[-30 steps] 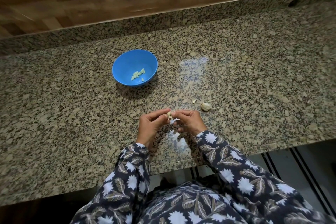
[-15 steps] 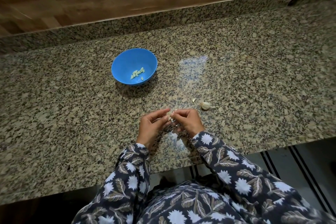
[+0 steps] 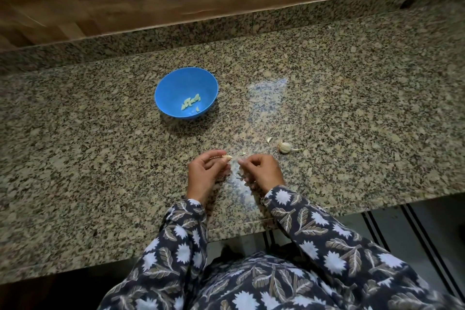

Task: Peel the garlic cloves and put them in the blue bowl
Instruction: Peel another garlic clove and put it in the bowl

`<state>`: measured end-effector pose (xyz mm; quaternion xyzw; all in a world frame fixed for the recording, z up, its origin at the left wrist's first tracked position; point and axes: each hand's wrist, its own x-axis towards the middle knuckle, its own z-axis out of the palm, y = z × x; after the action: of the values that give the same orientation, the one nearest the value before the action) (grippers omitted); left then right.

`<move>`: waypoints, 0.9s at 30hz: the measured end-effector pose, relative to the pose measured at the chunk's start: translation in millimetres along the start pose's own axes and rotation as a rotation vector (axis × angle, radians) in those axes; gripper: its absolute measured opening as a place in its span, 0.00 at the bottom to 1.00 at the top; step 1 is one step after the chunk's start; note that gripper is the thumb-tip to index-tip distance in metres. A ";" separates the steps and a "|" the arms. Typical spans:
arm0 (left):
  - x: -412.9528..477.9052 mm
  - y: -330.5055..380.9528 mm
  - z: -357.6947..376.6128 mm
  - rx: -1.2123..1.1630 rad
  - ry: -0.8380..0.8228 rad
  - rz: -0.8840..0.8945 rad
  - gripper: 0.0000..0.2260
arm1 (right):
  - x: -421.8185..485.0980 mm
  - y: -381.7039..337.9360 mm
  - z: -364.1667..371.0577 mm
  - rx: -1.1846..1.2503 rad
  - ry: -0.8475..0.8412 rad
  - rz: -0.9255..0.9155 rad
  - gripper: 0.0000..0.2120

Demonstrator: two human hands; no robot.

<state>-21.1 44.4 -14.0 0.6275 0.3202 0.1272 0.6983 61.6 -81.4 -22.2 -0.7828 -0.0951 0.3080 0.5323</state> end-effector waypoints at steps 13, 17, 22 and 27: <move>12.0 3.3 -8.4 0.234 -0.169 0.250 0.11 | 17.7 -19.2 -19.3 0.436 -0.624 0.316 0.09; 13.2 0.2 -7.8 0.128 -0.161 0.201 0.10 | 18.5 -23.4 -22.0 0.402 -0.699 0.361 0.09; 14.1 9.9 -8.0 0.212 -0.247 0.155 0.09 | 18.7 -21.9 -22.9 0.152 -0.604 0.064 0.08; 17.1 24.8 -15.7 0.825 -0.400 0.471 0.09 | 21.4 -23.2 -30.5 0.000 -0.628 -0.049 0.08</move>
<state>-12.0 71.2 4.7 0.9178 0.0541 0.0215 0.3928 100.5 -85.2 -2.3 -0.6469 -0.2736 0.5216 0.4843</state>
